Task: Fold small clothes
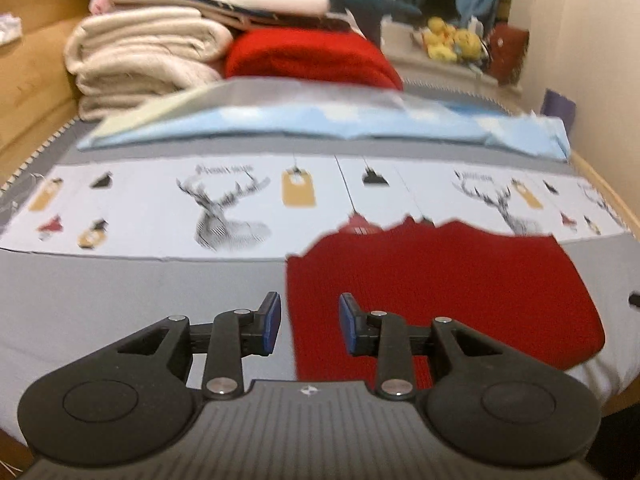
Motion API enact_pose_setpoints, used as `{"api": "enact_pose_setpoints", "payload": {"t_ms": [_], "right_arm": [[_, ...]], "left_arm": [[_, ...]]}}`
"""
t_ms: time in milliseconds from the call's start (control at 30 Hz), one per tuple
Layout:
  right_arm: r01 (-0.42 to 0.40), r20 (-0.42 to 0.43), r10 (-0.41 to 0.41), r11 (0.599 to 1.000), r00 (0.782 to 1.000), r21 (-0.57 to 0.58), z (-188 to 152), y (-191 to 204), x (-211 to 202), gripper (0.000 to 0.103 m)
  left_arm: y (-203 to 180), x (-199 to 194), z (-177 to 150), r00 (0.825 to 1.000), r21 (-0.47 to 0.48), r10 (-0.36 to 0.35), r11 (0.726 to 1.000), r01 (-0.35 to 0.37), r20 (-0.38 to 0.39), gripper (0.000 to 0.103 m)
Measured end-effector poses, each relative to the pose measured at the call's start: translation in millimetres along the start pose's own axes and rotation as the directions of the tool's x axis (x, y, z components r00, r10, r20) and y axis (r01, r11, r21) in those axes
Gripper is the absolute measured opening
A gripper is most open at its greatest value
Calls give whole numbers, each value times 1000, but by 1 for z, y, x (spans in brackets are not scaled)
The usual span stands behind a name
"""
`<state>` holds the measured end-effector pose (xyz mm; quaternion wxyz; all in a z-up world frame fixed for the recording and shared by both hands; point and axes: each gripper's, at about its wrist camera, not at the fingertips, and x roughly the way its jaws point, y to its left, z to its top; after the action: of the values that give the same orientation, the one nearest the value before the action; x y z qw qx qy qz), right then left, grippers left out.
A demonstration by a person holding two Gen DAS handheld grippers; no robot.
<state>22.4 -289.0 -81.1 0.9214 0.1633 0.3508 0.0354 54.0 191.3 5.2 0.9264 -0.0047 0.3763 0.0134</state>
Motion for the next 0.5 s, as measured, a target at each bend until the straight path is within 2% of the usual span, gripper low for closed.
{"api": "enact_pose_setpoints", "payload": {"t_ms": [100, 200, 300, 333, 367, 433, 500], "right_arm": [[-29, 5, 29, 1000, 1000, 2, -6, 15, -8, 38], [-52, 1, 52, 999, 999, -14, -9, 30, -8, 38], [-64, -5, 64, 997, 998, -50, -12, 49, -3, 32], [-69, -13, 69, 996, 998, -62, -14, 56, 0, 27], [-72, -21, 70, 995, 997, -73, -15, 62, 3, 26], [-73, -39, 70, 993, 997, -96, -18, 76, 11, 26], [-83, -57, 76, 990, 995, -114, -22, 91, 19, 26]], "left_arm": [[8, -16, 9, 999, -1, 0, 1000, 0, 35, 38], [18, -22, 4, 998, 0, 10, 1000, -10, 59, 41], [32, -8, -15, 999, -74, 24, 997, -23, 22, 41], [34, 0, -17, 999, -100, 37, 994, -39, -21, 41], [34, 4, -16, 997, -100, 58, 993, -62, -45, 41], [32, 7, -14, 995, -86, 92, 992, -95, -35, 41], [30, 9, -15, 997, -81, 72, 994, -76, -40, 41]]}}
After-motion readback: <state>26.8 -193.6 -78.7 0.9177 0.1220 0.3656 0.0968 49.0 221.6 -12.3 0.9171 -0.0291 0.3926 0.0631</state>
